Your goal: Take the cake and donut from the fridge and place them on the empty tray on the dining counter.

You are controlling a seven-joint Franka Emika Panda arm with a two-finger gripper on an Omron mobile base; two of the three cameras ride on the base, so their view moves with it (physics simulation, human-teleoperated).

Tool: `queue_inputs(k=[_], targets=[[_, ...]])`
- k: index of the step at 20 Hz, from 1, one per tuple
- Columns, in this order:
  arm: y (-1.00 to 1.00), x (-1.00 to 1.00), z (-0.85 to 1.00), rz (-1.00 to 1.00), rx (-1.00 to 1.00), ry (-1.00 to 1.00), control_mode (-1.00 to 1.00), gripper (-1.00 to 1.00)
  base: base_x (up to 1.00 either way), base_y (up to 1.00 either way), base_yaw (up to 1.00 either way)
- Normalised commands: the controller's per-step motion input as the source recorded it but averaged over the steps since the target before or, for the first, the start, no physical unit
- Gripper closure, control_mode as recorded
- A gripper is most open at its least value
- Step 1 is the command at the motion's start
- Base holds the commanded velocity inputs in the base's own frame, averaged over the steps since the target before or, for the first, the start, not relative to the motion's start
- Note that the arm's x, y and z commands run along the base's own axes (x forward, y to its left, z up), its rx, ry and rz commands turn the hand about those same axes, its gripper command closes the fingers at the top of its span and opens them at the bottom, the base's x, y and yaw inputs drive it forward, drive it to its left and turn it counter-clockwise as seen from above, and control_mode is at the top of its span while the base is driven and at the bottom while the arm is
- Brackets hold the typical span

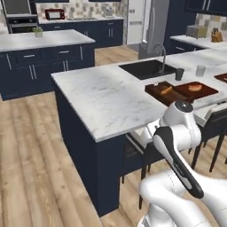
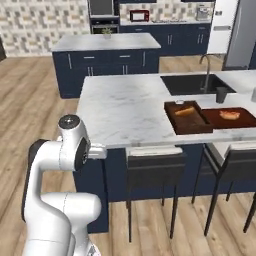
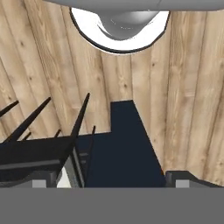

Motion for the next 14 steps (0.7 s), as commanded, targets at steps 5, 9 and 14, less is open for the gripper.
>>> queue_inputs(k=[5,9,14], targets=[[0.00,0.00,0.00,0.00,0.00,0.00,1.00,-1.00,0.00,0.81,-0.34],[0.00,0.00,0.00,0.00,0.00,0.00,1.00,-1.00,0.00,0.73,-0.44],[0.00,0.00,0.00,0.00,0.00,0.00,1.00,-1.00,0.00,0.84,-0.49]])
